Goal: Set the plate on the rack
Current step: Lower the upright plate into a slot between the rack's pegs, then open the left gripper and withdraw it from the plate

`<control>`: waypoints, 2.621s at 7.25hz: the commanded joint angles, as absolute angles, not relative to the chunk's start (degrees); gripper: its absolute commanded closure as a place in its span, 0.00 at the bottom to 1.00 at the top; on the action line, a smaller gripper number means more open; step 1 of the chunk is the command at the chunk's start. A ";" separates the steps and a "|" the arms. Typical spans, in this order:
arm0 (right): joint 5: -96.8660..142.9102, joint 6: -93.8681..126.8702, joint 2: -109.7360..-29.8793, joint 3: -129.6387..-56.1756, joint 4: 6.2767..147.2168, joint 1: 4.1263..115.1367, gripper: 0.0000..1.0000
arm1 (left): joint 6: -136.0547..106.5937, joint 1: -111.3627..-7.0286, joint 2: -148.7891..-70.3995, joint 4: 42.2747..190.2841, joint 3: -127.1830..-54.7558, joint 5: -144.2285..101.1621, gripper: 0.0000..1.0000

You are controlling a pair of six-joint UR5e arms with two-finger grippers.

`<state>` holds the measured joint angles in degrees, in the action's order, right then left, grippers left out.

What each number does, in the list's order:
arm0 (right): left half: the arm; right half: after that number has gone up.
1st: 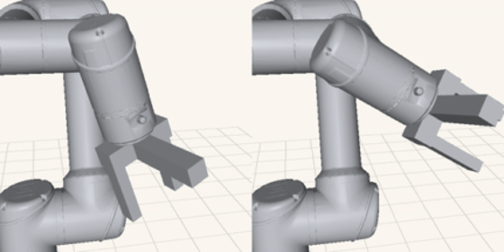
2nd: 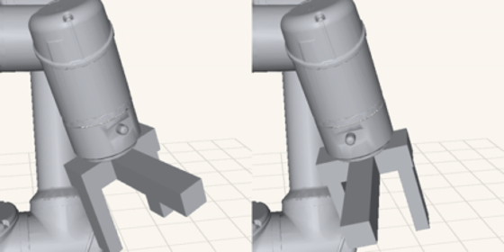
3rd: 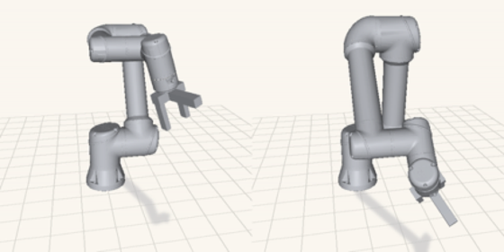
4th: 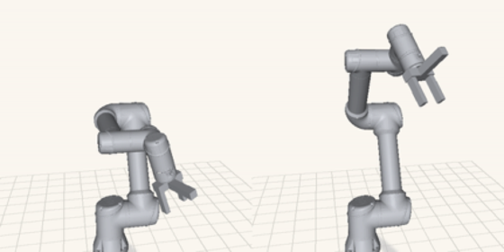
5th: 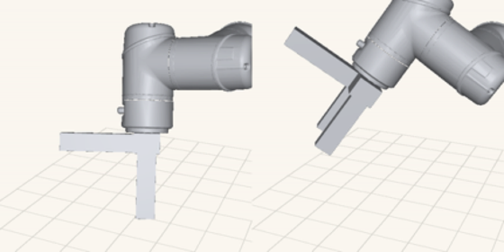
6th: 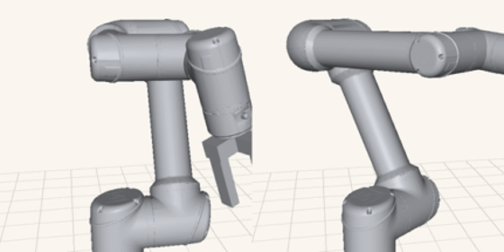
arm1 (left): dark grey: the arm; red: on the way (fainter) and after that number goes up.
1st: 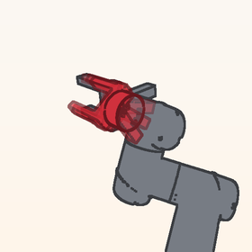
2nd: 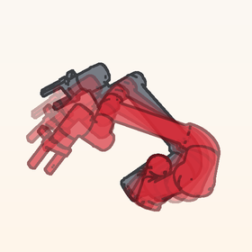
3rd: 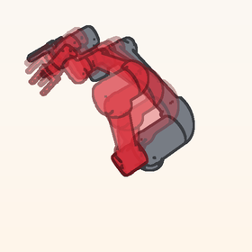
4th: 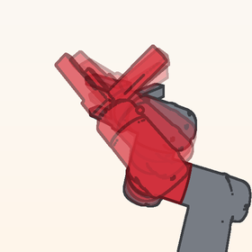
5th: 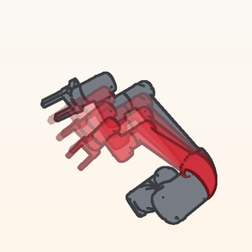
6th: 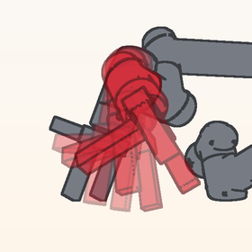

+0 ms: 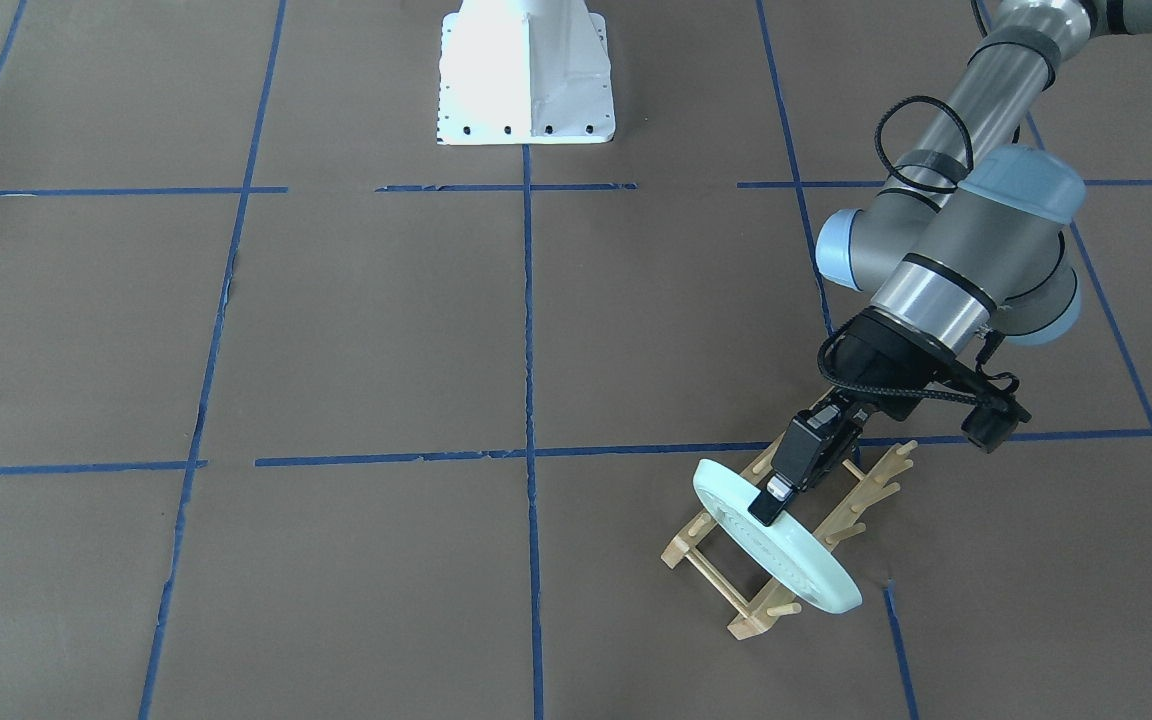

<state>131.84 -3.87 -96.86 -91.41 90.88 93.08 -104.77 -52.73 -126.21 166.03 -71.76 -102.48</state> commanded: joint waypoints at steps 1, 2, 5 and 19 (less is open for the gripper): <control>131.84 -3.87 -96.86 -91.41 90.88 93.08 0.00 | -104.77 -52.56 -126.21 166.03 -71.63 -102.39 1.00; 131.84 -3.87 -96.86 -91.41 90.88 93.08 0.00 | -104.77 -52.56 -126.21 166.03 -71.63 -102.39 0.48; 131.84 -3.87 -96.86 -91.41 90.88 93.08 0.00 | -104.59 -52.65 -126.30 165.50 -71.72 -102.04 0.00; 131.84 -3.87 -96.86 -91.41 90.88 93.08 0.00 | 5.74 -89.88 -92.02 90.00 -92.01 -132.54 0.00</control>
